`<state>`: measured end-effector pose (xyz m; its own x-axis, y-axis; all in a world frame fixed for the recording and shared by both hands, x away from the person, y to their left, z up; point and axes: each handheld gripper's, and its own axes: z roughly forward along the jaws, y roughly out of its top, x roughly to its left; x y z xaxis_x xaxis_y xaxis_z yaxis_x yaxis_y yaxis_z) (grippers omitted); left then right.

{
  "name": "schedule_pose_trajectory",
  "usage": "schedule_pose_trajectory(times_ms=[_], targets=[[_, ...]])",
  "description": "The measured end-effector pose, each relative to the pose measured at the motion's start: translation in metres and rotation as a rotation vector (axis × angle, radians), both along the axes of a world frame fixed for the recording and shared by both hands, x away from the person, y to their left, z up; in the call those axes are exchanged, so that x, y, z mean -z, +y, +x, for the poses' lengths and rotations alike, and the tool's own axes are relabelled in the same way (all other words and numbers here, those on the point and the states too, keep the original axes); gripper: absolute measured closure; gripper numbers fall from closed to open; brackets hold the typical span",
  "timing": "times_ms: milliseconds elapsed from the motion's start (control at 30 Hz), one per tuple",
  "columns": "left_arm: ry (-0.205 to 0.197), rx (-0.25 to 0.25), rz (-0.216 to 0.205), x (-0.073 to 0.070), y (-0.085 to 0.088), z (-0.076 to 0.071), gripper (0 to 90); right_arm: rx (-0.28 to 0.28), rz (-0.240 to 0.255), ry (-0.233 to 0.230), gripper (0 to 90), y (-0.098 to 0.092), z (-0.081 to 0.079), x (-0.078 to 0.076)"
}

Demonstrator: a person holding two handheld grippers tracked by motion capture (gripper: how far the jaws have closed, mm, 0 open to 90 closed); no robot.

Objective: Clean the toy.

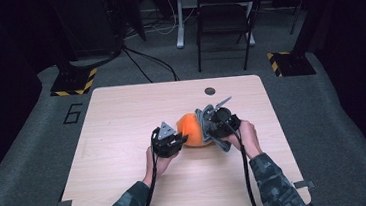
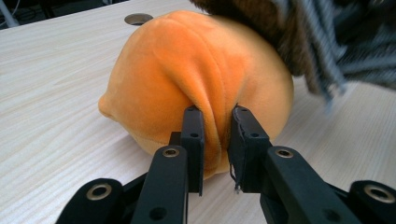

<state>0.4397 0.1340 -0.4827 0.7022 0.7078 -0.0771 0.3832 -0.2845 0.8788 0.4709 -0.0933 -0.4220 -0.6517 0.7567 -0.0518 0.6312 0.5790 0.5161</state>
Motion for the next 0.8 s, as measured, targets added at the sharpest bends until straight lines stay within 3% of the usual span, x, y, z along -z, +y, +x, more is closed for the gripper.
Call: schedule_pose_trajectory(times_ms=[200, 267, 400, 433, 500, 533, 633, 700, 800], targets=[[-0.02, 0.005, 0.014, -0.002, 0.001, 0.0, 66.9, 0.019, -0.009, -0.022, 68.6, 0.0, 0.004, 0.008], [-0.031, 0.004, 0.021, -0.004, 0.001, -0.001, 56.6, 0.027, 0.004, -0.028, 68.6, -0.003, 0.005, 0.01], [-0.06, 0.009, 0.069, -0.005, -0.003, -0.003, 47.2, 0.029, 0.027, -0.046, 68.6, -0.007, 0.008, 0.013], [-0.071, 0.007, 0.099, -0.006, -0.005, -0.004, 45.5, 0.03, 0.022, -0.051, 68.6, -0.007, 0.009, 0.013], [-0.08, 0.005, 0.109, -0.005, -0.007, -0.005, 42.3, 0.038, 0.029, -0.052, 68.5, -0.007, 0.009, 0.013], [-0.085, 0.001, 0.144, -0.003, -0.009, -0.005, 41.6, 0.039, 0.023, -0.066, 68.5, -0.008, 0.01, 0.014], [-0.074, -0.002, 0.147, 0.001, -0.011, -0.004, 40.3, 0.045, 0.026, -0.063, 68.6, -0.01, 0.01, 0.015], [-0.092, -0.009, 0.161, 0.006, -0.014, -0.004, 41.3, 0.034, 0.031, -0.051, 68.6, -0.01, 0.01, 0.015], [-0.106, -0.023, 0.143, 0.01, -0.015, -0.003, 53.9, 0.038, 0.022, -0.047, 68.6, -0.008, 0.009, 0.015]])
